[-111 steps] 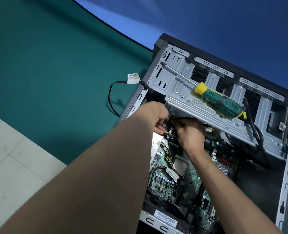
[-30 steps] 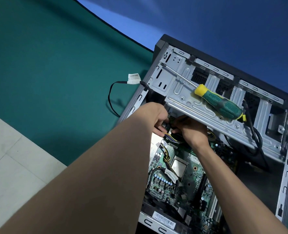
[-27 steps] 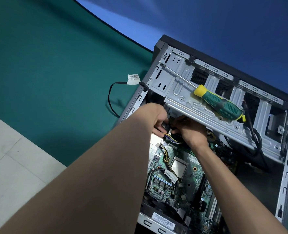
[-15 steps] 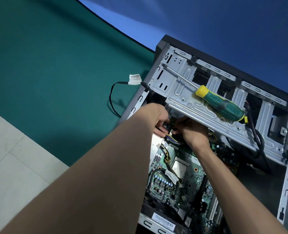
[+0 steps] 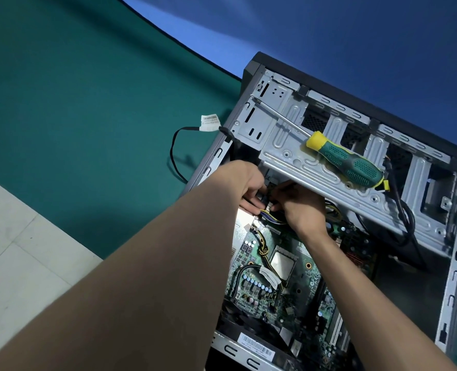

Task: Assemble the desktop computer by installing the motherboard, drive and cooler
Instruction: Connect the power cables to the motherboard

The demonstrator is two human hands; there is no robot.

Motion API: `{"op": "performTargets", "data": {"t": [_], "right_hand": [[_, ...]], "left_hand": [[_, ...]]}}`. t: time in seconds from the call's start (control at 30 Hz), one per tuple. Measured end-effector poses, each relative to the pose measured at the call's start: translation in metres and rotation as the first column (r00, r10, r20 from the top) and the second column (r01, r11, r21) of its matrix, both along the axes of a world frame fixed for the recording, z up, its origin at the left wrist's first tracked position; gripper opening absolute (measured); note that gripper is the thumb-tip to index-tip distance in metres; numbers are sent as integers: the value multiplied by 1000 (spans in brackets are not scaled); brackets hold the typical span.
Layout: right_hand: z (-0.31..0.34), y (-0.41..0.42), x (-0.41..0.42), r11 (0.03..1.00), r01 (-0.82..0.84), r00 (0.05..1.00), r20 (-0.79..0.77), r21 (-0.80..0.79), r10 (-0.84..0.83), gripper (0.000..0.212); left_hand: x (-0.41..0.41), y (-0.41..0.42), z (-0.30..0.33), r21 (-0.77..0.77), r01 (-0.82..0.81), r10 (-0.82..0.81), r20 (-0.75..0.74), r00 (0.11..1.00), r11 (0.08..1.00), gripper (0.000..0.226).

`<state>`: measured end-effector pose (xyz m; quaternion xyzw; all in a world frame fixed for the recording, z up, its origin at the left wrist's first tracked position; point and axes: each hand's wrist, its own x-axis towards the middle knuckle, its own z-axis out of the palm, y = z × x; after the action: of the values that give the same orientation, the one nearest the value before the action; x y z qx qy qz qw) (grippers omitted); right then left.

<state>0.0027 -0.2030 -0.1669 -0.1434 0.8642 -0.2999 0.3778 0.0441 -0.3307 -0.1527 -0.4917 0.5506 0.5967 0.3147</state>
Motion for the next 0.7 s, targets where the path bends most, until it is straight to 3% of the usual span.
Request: {"op": "performTargets", "data": {"t": [0.1, 0.2, 0.33, 0.53, 0.7], "right_hand": [[-6, -4, -1, 999, -22, 998, -56, 46, 25, 17], [-10, -4, -3, 977, -123, 991, -37, 174, 131, 23], [-8, -3, -4, 976, -131, 985, -86, 176, 148, 22], [-4, -4, -1, 926, -297, 893, -275, 233, 356, 23], [-6, -2, -1, 906, -327, 873, -280, 269, 399, 23]], "left_hand": [[0, 2, 1, -9, 21, -22, -34, 999, 1000, 52], [2, 3, 3, 3, 55, -55, -30, 998, 998, 52], [3, 2, 5, -2, 82, -82, -20, 996, 997, 52], [2, 2, 2, -19, 99, -100, -24, 995, 995, 53], [2, 3, 2, -16, 102, -103, -30, 994, 995, 53]]}}
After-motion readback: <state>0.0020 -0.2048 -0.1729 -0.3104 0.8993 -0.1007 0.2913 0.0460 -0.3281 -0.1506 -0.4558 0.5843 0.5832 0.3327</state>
